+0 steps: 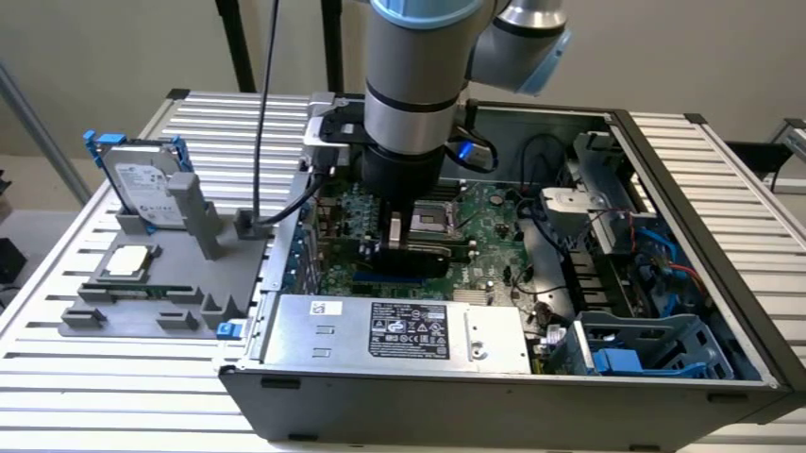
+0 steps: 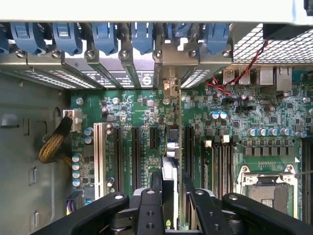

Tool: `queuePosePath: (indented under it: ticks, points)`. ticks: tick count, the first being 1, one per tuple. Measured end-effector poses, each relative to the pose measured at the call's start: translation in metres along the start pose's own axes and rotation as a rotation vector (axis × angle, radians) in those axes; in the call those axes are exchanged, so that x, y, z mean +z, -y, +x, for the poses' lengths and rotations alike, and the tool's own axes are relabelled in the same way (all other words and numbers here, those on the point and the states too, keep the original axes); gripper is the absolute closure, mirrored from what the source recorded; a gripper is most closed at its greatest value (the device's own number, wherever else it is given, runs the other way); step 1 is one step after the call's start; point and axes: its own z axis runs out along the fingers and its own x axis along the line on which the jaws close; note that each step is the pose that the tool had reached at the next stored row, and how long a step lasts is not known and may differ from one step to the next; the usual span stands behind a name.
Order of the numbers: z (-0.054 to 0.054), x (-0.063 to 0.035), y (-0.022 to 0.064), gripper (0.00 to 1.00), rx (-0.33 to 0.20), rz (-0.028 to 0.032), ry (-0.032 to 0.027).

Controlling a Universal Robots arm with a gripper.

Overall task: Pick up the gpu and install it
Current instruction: 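Insert the gpu into the slot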

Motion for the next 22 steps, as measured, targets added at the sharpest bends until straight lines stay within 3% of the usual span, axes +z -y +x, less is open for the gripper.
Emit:
queuePosePath:
  ticks: [7, 12, 22]
  points:
    - [0.0001, 0.0025, 0.0002, 0.73, 0.000, -0.0124, -0.0013]
    - [0.0003, 0.0048, 0.0003, 0.73, 0.001, -0.0280, -0.0026]
    - [0.0003, 0.0086, 0.0043, 0.73, 0.002, -0.0473, -0.0038]
